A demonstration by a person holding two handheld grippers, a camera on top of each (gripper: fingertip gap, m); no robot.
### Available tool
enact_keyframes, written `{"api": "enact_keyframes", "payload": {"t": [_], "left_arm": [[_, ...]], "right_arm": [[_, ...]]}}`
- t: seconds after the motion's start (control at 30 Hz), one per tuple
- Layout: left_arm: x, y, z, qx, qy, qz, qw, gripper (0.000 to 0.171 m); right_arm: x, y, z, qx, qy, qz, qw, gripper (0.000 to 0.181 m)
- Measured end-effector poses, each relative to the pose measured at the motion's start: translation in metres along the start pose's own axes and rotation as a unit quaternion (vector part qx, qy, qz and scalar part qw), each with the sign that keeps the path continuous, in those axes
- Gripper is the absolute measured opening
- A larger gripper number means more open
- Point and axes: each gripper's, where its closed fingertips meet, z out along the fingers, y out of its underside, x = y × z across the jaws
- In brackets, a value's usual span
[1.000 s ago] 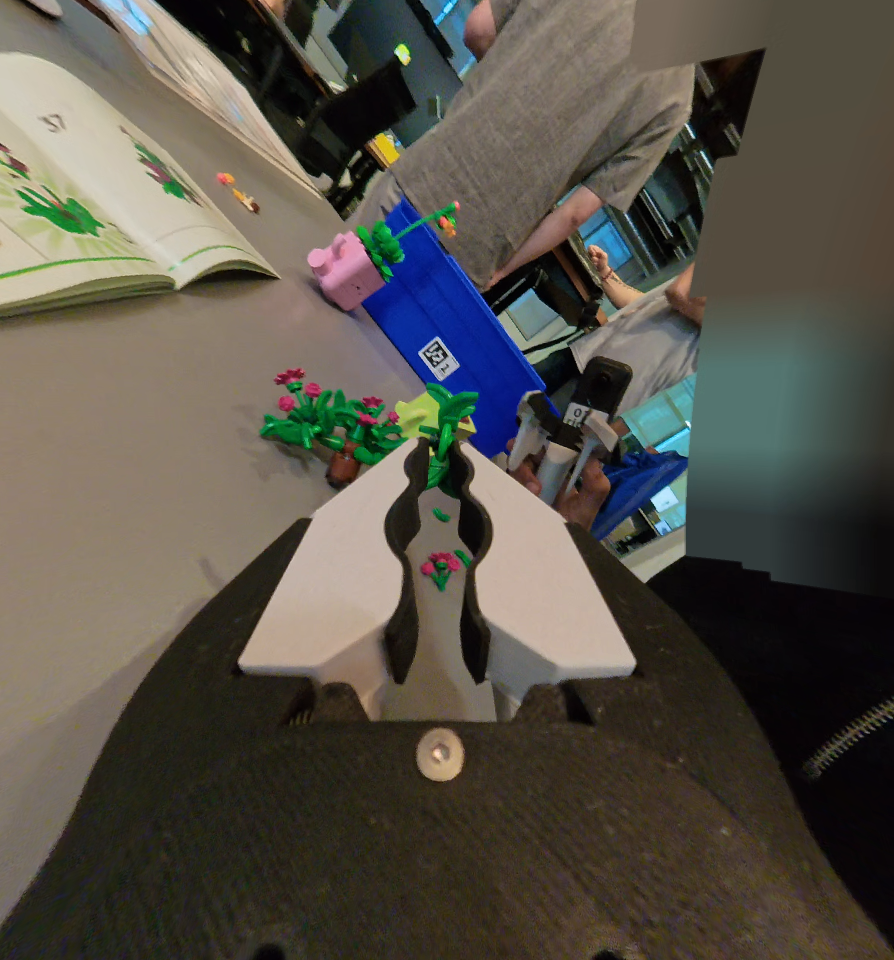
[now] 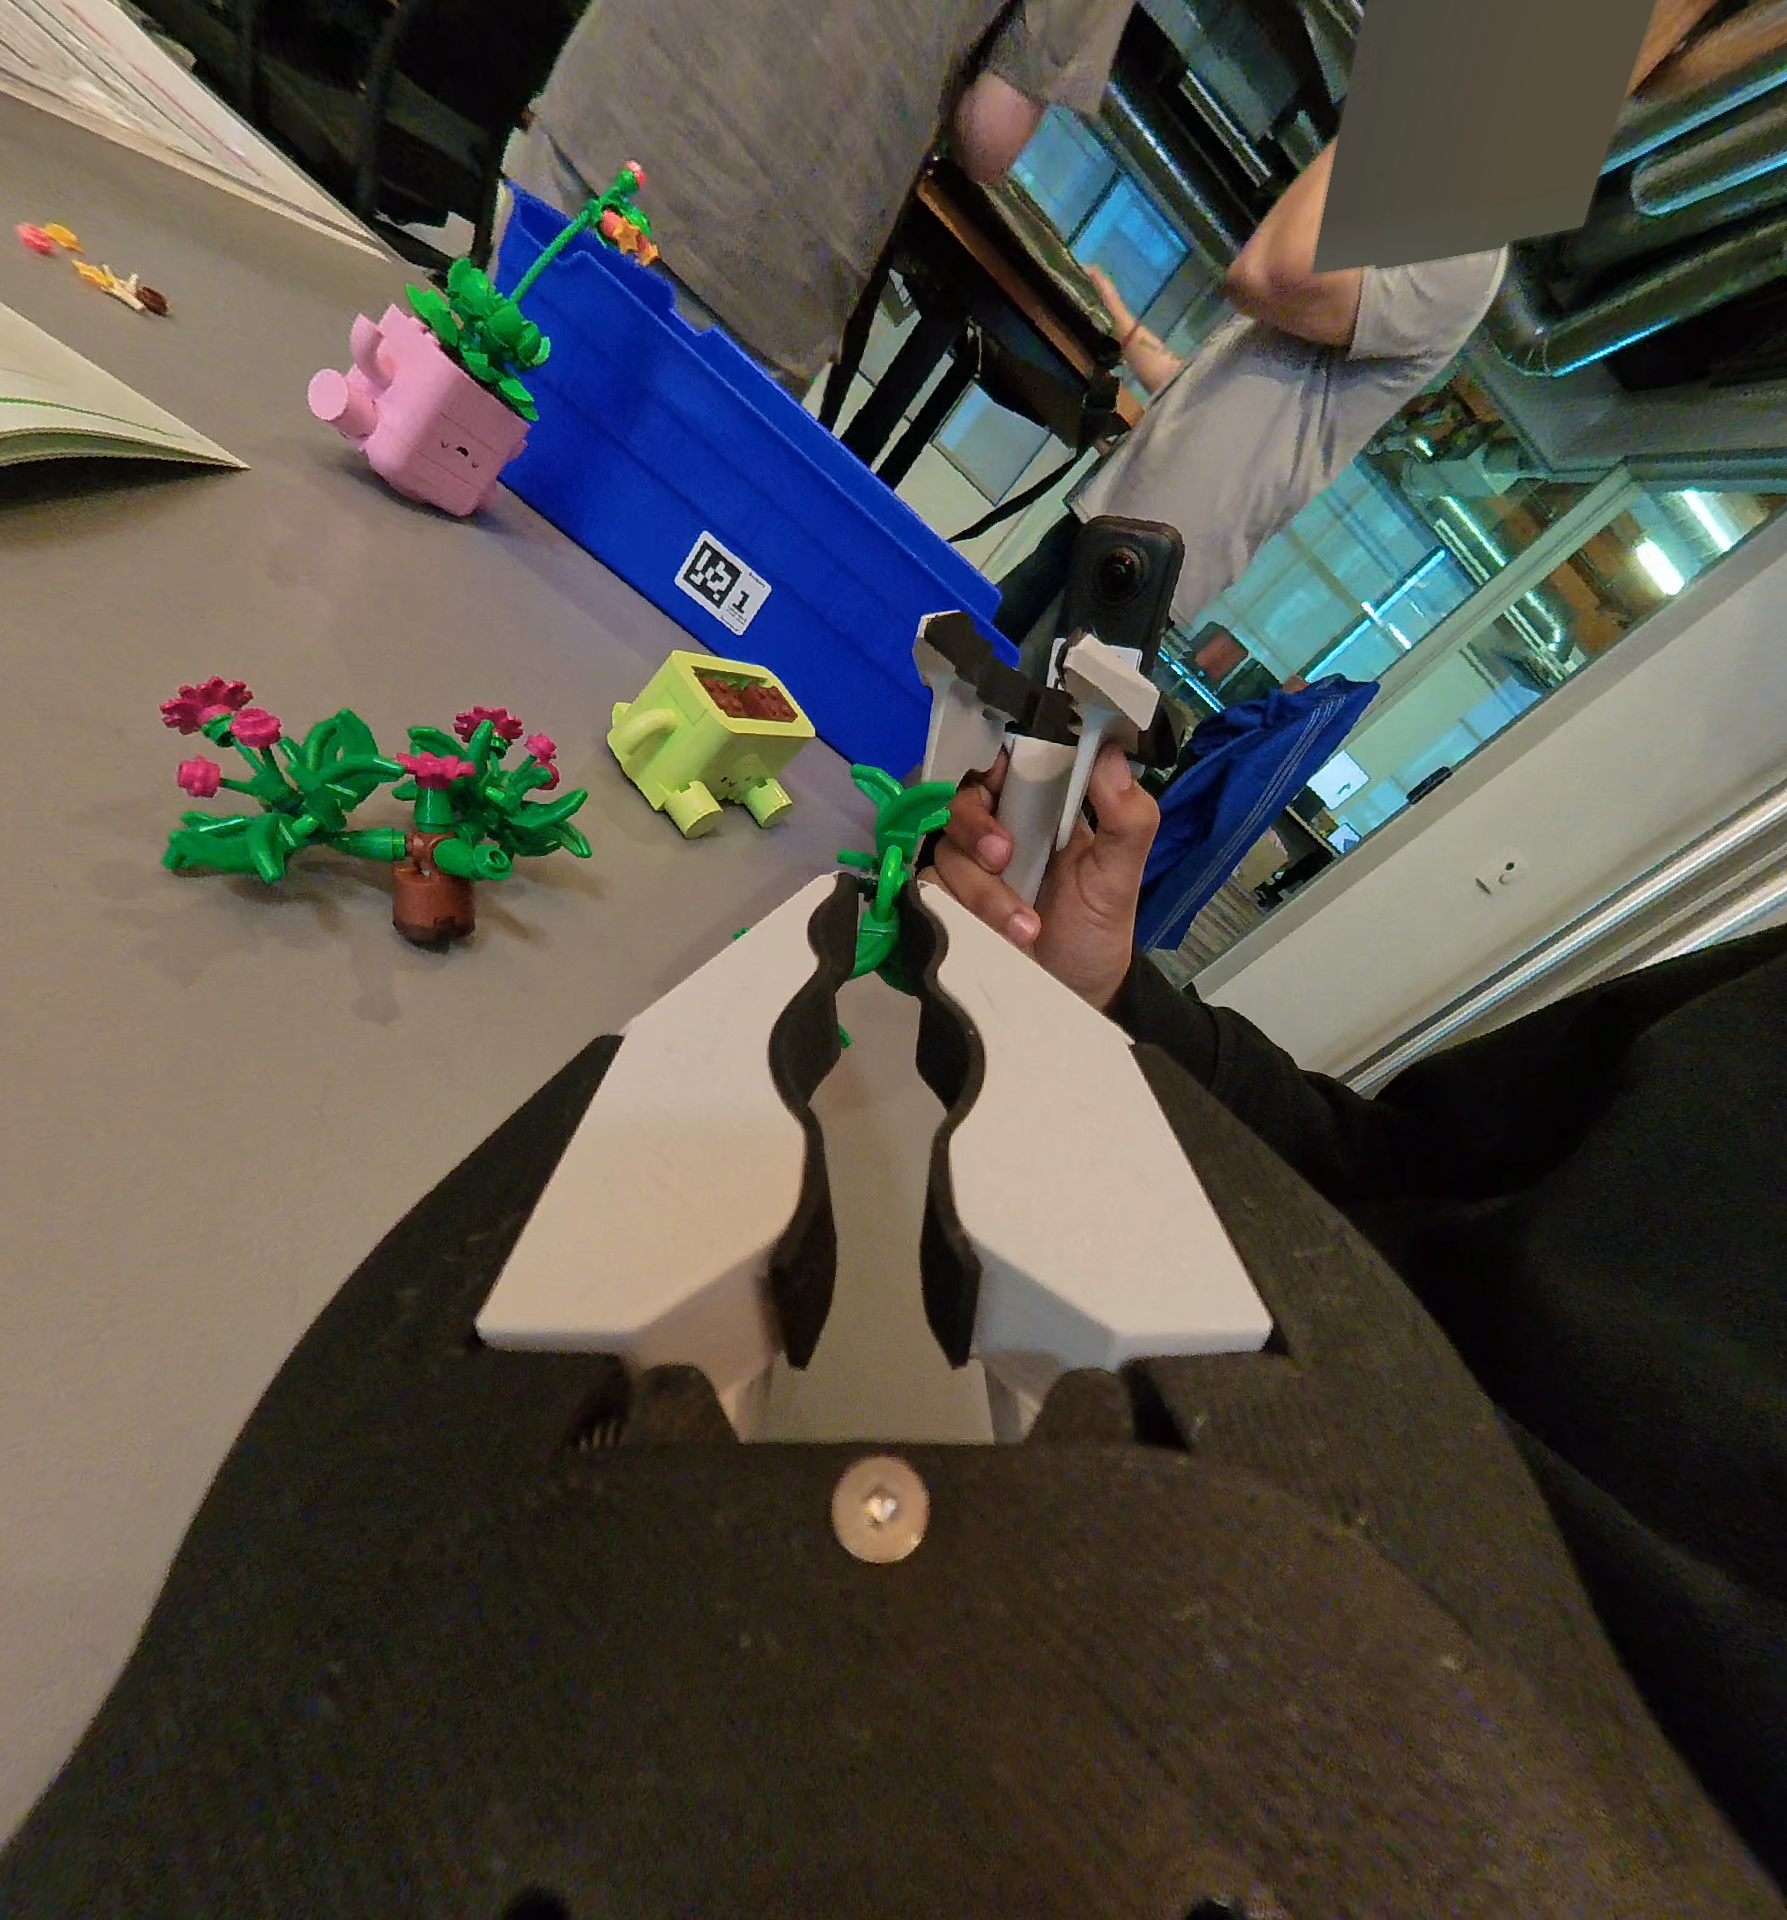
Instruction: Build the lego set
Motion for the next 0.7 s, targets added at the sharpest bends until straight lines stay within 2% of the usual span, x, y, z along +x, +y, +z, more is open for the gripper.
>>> {"api": "enact_keyframes", "payload": {"t": [0.7], "left_arm": [[-0.0010, -0.0005, 0.0006, 0.000, -0.005, 0.001, 1.000, 0.005]], "right_arm": [[0.0009, -0.0001, 0.0007, 0.001, 0.002, 0.002, 1.000, 0.035]]}}
